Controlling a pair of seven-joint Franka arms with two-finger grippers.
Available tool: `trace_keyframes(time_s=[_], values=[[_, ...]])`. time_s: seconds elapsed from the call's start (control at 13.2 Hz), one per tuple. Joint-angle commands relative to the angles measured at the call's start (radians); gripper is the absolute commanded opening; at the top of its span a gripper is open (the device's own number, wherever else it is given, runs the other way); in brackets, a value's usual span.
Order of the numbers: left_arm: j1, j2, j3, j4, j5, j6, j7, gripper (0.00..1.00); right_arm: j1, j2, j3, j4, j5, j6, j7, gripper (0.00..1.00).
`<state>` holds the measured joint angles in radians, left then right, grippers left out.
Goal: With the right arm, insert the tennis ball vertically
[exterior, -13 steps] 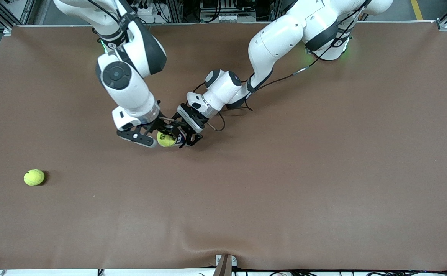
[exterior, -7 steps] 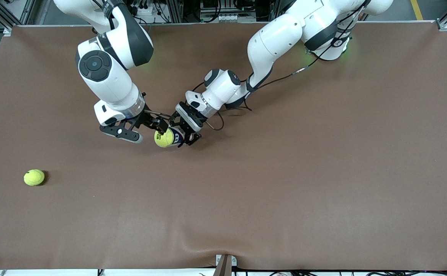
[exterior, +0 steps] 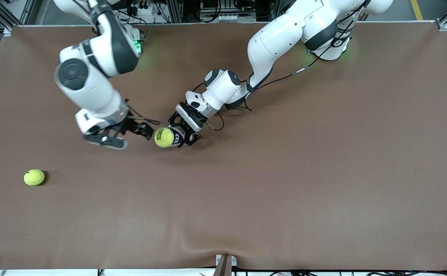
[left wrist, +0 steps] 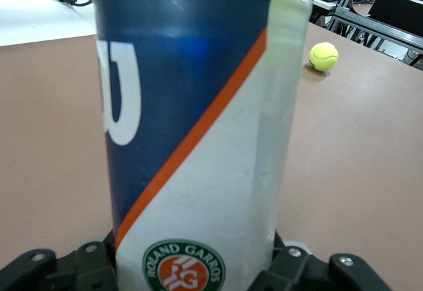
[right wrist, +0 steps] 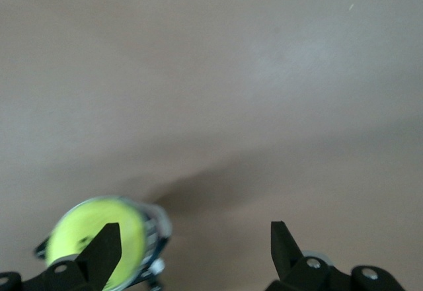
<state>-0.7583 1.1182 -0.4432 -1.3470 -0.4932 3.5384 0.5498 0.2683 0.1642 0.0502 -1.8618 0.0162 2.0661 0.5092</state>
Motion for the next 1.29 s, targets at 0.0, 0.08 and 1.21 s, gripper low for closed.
trace_keyframes(time_s=[0.0,0.08,1.21], values=[[-0.009,-0.002,0.015,0.009,0.047,0.013,-0.005,0.76,-0.133,-0.009,0.011,-0.005,-0.001,0.002,-0.261,1.0],[-0.009,-0.002,0.024,0.009,0.067,0.013,-0.005,0.76,-0.188,-0.005,0.011,-0.005,-0.007,0.009,-0.381,1.0],[0.002,0.014,0.066,0.014,0.179,0.013,-0.005,0.8,-0.696,0.484,0.01,0.257,-0.016,0.496,-1.196,1.0]])
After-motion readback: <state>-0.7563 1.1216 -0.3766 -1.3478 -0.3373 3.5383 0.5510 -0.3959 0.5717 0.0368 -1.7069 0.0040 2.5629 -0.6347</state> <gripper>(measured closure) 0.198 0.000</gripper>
